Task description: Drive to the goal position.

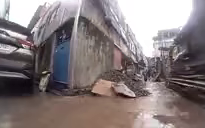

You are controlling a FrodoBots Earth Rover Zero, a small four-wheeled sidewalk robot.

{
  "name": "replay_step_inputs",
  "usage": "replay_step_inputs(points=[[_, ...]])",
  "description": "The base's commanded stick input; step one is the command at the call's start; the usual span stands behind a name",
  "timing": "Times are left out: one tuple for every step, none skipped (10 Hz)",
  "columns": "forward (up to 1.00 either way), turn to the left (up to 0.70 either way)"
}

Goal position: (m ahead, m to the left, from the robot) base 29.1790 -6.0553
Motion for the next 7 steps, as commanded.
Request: replay_step_inputs(points=[[0.00,0.00],[0.00,0.00],[0.00,0.00],[0.00,0.00],[0.00,0.00],[0.00,0.00],[0.00,0.00]])
